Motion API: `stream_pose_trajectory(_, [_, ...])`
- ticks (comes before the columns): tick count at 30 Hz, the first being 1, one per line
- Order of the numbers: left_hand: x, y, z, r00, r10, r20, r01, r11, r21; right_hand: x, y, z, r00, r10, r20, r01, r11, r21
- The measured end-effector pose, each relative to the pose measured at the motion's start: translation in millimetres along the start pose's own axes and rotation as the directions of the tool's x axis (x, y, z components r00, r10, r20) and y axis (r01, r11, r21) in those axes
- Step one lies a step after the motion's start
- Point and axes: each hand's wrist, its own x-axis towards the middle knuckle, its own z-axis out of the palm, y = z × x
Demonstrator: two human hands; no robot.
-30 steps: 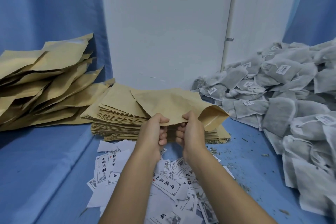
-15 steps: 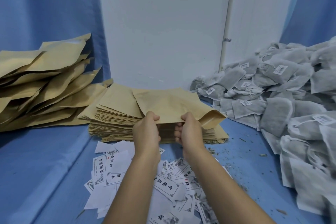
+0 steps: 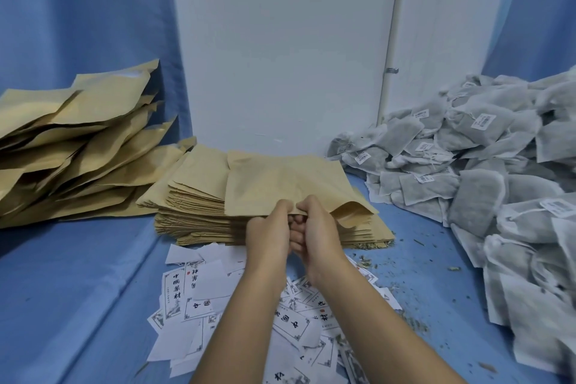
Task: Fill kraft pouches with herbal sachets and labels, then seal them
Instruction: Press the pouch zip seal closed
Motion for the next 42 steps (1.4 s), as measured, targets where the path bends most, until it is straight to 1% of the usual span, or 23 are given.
stream_pose_trajectory(2, [3, 1, -1, 1.0, -0.002, -0.004, 0.002, 1.0, -0.02, 0, 0, 0, 0.999, 0.031, 0.03, -0.033, 0.997, 0.072])
stream_pose_trajectory(4, [5, 1, -2, 0.999, 0.005, -0.034, -0.006, 0.999, -0.033, 2, 2, 1, 0.999, 0.031, 0.019, -0.034, 0.984, 0.173])
stream_pose_trajectory(5, [5, 0, -2, 0.999, 0.007, -0.041, -0.008, 1.0, -0.028, 2, 3, 0, 1.0, 0.024, 0.005, -0.025, 0.982, 0.187])
stream_pose_trajectory(9, [6, -2, -1, 0.996, -0.003, -0.084, -0.003, 0.998, -0.07, 2, 2, -1, 0.998, 0.051, 0.045, -0.056, 0.99, 0.13])
stream_pose_trajectory(12, [9, 0, -3, 0.991, 0.019, -0.135, -0.03, 0.997, -0.078, 3, -2, -3, 0.999, 0.043, 0.01, -0.044, 0.983, 0.179])
stream_pose_trajectory(15, [8, 0, -2, 0.989, 0.035, -0.146, -0.045, 0.997, -0.068, 4, -2, -4, 1.0, 0.011, -0.008, -0.009, 0.982, 0.19])
stream_pose_trajectory(17, [7, 0, -2, 0.992, 0.017, -0.121, -0.027, 0.996, -0.083, 4, -3, -4, 0.999, 0.032, 0.043, -0.039, 0.988, 0.148])
stream_pose_trajectory(20, [4, 4, -3, 1.0, -0.021, 0.006, 0.022, 0.998, -0.057, 1, -3, -4, 0.986, 0.083, 0.148, -0.093, 0.994, 0.063])
stream_pose_trajectory(22, [5, 8, -7, 0.999, -0.033, 0.017, 0.033, 0.999, -0.025, 1, -1, -1, 0.979, 0.107, 0.173, -0.113, 0.993, 0.031])
stream_pose_trajectory(23, [7, 8, -9, 0.999, -0.034, -0.002, 0.034, 0.999, -0.037, 1, 0, -1, 0.98, 0.117, 0.162, -0.127, 0.99, 0.057])
stream_pose_trajectory(25, [11, 9, -11, 0.999, -0.036, -0.039, 0.033, 0.997, -0.066, 4, 1, -2, 0.985, 0.126, 0.119, -0.146, 0.973, 0.176])
stream_pose_trajectory(27, [10, 6, -10, 0.999, -0.043, -0.027, 0.041, 0.998, -0.055, 6, 3, -4, 0.985, 0.132, 0.111, -0.156, 0.955, 0.252])
stream_pose_trajectory(30, [4, 3, -5, 0.998, -0.048, 0.051, 0.048, 0.999, 0.001, 6, 4, -3, 0.986, 0.121, 0.118, -0.142, 0.971, 0.193])
stream_pose_trajectory(32, [3, 4, -5, 0.998, -0.039, 0.049, 0.037, 0.999, 0.027, 4, 3, -3, 0.985, 0.114, 0.13, -0.129, 0.985, 0.115])
stream_pose_trajectory(33, [4, 5, -7, 0.999, -0.03, 0.027, 0.03, 0.999, 0.01, 3, 3, -3, 0.983, 0.118, 0.138, -0.132, 0.987, 0.096])
stream_pose_trajectory(35, [8, 8, -10, 0.999, -0.013, -0.036, 0.011, 0.999, -0.034, 3, 3, -4, 0.985, 0.128, 0.118, -0.144, 0.98, 0.135])
stream_pose_trajectory(37, [9, 8, -12, 0.998, -0.006, -0.062, 0.004, 0.999, -0.033, 5, 5, -5, 0.991, 0.118, 0.056, -0.127, 0.971, 0.203])
stream_pose_trajectory(39, [6, 8, -11, 1.0, -0.017, -0.014, 0.016, 0.999, -0.035, 6, 7, -4, 0.991, 0.119, 0.055, -0.128, 0.971, 0.202])
stream_pose_trajectory(41, [1, 7, -8, 0.997, -0.044, 0.055, 0.045, 0.999, -0.014, 5, 7, -3, 0.988, 0.127, 0.092, -0.138, 0.981, 0.133])
stream_pose_trajectory(42, [0, 7, -7, 0.996, -0.056, 0.068, 0.056, 0.998, 0.001, 5, 6, -4, 0.985, 0.131, 0.111, -0.143, 0.985, 0.102])
